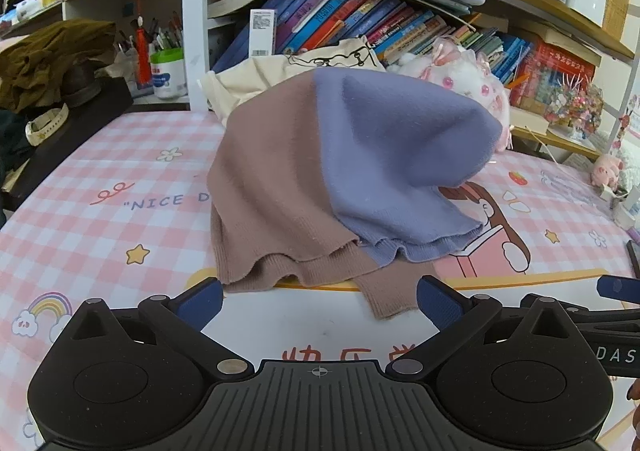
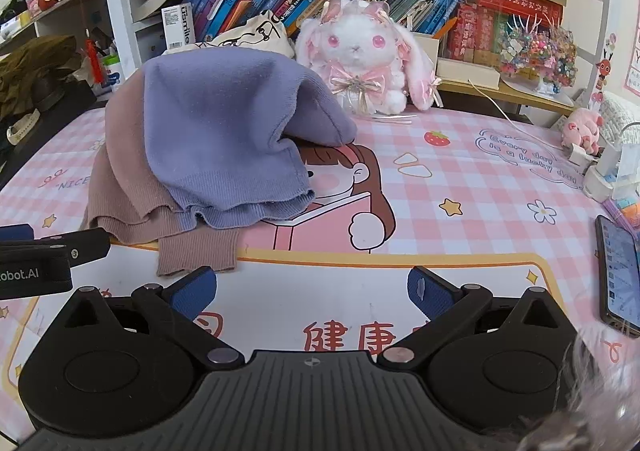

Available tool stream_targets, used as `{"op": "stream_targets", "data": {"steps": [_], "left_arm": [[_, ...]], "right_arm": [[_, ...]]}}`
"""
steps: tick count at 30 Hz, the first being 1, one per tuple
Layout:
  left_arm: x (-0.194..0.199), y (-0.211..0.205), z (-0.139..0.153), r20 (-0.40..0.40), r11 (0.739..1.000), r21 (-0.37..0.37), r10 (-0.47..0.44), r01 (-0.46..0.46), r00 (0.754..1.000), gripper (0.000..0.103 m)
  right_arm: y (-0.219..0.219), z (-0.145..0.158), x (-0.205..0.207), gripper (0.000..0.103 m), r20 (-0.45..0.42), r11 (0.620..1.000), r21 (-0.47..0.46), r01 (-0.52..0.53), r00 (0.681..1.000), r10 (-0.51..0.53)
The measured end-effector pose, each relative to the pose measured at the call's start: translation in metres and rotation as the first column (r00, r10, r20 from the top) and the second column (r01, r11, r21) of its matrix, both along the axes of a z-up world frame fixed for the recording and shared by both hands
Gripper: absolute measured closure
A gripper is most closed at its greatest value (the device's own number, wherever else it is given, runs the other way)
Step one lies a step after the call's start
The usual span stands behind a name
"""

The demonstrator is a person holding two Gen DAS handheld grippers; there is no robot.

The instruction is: Fold clothes

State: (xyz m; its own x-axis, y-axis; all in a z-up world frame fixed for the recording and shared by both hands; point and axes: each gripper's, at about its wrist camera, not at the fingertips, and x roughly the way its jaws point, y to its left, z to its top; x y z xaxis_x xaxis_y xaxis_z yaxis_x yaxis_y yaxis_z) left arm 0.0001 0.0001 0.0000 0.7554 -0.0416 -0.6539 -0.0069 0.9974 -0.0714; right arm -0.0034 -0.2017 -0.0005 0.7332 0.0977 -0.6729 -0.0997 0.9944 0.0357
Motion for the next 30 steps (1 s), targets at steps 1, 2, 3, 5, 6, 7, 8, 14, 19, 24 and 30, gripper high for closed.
{"op": "stream_targets", "data": {"steps": [1, 2, 3, 5, 6, 7, 8, 14, 19, 24, 30], "left_arm": [[0.0002, 0.0001, 0.0000, 0.000, 1.000, 0.000, 0.000, 0.000, 1.000, 0.000], [0.0004, 0.0003, 0.0000, 0.000, 1.000, 0.001, 0.001, -0.001, 1.000, 0.000], [0.0006, 0.0004, 0.0000, 0.000, 1.000, 0.001, 0.001, -0.001, 1.000, 0.000], [0.0014, 0.0008, 0.0000, 0.001, 1.000, 0.000, 0.002, -0.002, 1.000, 0.000], [0.0016, 0.0002, 0.0001, 0.002, 1.000, 0.000, 0.003, -0.003, 1.000, 0.000], [0.0017, -0.0004, 0.0002, 0.002, 1.000, 0.000, 0.003, -0.003, 1.000, 0.000], [0.0004, -0.0011, -0.0003, 0.003, 1.000, 0.000, 0.003, -0.003, 1.000, 0.000], [-0.0009, 0.0022, 0.0003, 0.007, 1.000, -0.003, 0.008, -0.008, 1.000, 0.000], [-0.0015, 0.0018, 0.0022, 0.008, 1.000, 0.002, 0.006, -0.006, 1.000, 0.000], [-0.0024, 0.0020, 0.0024, 0.007, 1.000, 0.004, 0.007, -0.007, 1.000, 0.000], [-0.0024, 0.0023, 0.0025, 0.008, 1.000, 0.006, 0.007, -0.007, 1.000, 0.000]], "right_arm": [[-0.0001, 0.0000, -0.0001, 0.000, -0.001, 1.000, 0.001, 0.000, 1.000, 0.000], [-0.0001, 0.0000, -0.0002, 0.000, -0.002, 1.000, 0.001, 0.000, 1.000, 0.000], [-0.0002, 0.0001, -0.0003, 0.000, -0.003, 1.000, 0.002, 0.001, 1.000, -0.001], [-0.0003, 0.0001, -0.0005, 0.000, -0.005, 1.000, 0.003, 0.001, 1.000, -0.001], [-0.0003, 0.0001, -0.0006, 0.000, -0.006, 1.000, 0.003, 0.001, 1.000, -0.001], [-0.0004, 0.0002, -0.0007, 0.000, -0.007, 1.000, 0.004, 0.001, 1.000, -0.001], [-0.0005, 0.0002, -0.0008, 0.000, -0.008, 1.000, 0.005, 0.002, 1.000, -0.002], [-0.0008, 0.0003, -0.0014, 0.000, -0.014, 1.000, 0.008, 0.003, 1.000, -0.003], [-0.0006, 0.0004, -0.0018, 0.000, -0.018, 1.000, 0.011, 0.003, 1.000, -0.003], [-0.0001, 0.0003, -0.0032, 0.000, -0.016, 1.000, 0.012, 0.003, 1.000, -0.003], [0.0005, 0.0000, -0.0044, 0.000, -0.013, 1.000, 0.013, 0.009, 1.000, -0.009]]}}
